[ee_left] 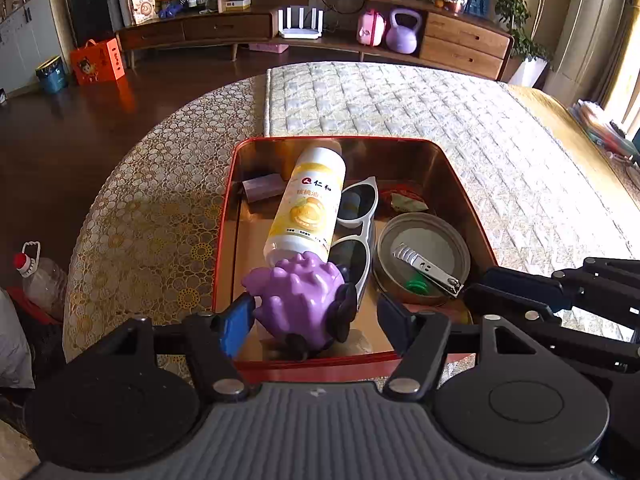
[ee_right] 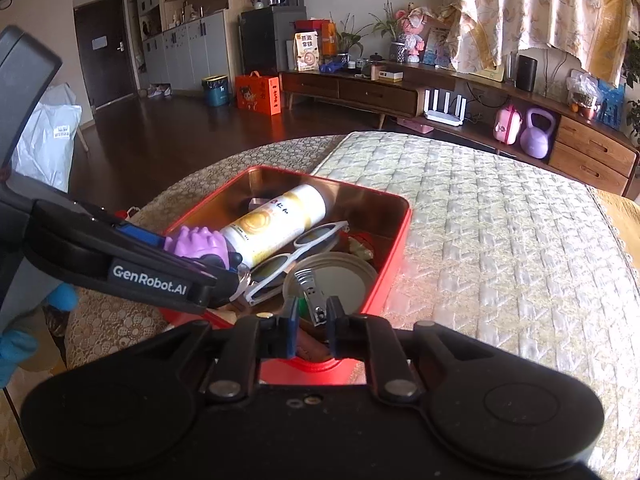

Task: Organize rigid objects
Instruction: 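Open the right gripper to drop the clipper while the left releases the purple toy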

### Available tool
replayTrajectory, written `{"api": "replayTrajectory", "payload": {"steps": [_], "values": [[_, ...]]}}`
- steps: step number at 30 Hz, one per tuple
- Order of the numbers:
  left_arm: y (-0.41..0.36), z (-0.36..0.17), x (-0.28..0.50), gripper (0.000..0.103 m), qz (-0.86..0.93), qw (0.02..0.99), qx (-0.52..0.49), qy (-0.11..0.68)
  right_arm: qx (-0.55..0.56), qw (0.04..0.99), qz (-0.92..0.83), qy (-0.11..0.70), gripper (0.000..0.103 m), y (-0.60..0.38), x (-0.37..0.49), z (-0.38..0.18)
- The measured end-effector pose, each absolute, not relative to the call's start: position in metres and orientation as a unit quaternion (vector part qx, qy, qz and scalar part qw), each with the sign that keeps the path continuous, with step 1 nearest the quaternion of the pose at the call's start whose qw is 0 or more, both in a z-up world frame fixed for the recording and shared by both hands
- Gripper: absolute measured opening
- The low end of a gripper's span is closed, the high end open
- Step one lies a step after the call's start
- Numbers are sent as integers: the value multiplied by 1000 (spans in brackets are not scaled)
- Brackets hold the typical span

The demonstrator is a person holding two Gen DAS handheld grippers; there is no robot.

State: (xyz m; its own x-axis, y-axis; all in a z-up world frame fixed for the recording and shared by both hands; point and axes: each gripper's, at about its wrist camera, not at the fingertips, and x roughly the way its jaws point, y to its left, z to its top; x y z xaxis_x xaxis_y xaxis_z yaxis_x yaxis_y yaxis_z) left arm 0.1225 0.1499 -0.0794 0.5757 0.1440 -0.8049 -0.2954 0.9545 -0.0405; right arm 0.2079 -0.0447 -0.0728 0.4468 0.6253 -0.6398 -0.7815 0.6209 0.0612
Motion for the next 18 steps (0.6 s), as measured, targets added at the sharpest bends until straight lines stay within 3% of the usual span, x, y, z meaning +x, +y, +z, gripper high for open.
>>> {"api": "replayTrajectory", "payload": {"steps": [12, 18], "values": [[134, -59, 104, 75, 121, 901, -72, 412, -80, 851, 420, 305, 22, -72, 198, -50], [125, -48, 92, 75, 121, 908, -66, 397, -61, 854, 427, 292, 40, -81, 189, -37]]}}
